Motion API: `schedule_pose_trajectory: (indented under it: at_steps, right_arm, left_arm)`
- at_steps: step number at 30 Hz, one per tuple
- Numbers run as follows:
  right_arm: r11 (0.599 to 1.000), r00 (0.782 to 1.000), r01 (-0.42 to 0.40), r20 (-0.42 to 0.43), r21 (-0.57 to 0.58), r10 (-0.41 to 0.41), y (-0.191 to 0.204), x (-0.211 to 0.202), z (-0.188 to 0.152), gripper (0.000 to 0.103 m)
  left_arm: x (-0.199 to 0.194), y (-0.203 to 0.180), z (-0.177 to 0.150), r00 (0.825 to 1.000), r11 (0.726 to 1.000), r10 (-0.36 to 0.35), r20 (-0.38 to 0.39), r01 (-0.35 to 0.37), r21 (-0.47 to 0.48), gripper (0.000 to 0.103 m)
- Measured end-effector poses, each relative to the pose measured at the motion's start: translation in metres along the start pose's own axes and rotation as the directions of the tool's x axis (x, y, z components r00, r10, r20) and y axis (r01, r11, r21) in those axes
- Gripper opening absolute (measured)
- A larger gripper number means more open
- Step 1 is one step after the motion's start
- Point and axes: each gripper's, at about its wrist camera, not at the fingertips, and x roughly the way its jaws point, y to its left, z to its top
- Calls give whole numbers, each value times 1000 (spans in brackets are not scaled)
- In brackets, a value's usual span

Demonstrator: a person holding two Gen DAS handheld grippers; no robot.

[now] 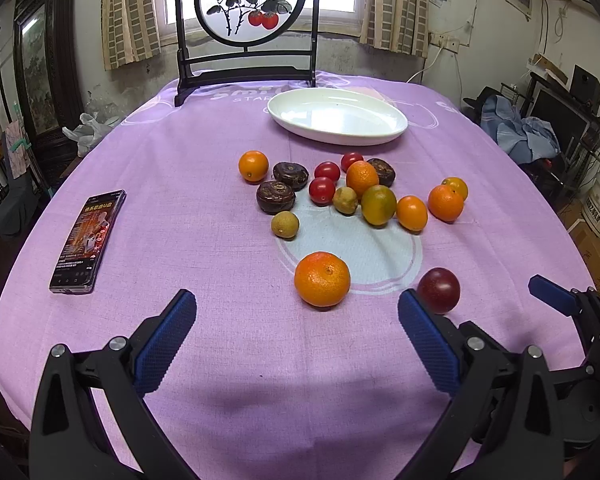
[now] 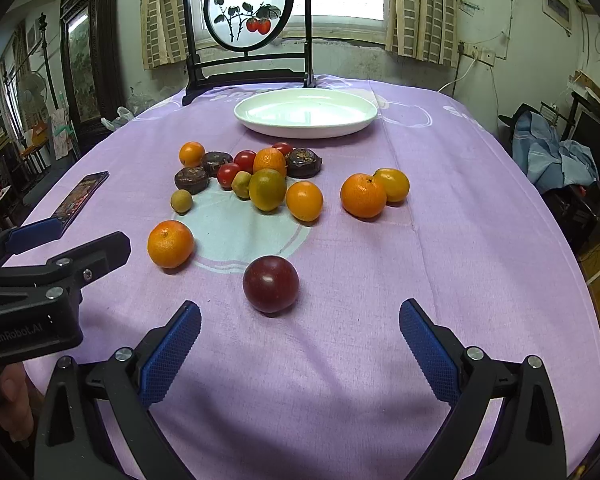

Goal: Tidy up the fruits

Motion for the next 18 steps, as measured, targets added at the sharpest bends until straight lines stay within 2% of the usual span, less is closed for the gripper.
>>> schedule_pose_trajectory:
  at_steps: [18]
  right_arm:
    - [1000, 1000, -5, -1, 4, 5, -3, -1, 0, 100]
  left_arm:
    - [0, -1, 0, 1000, 1000, 1, 0, -1, 1, 99]
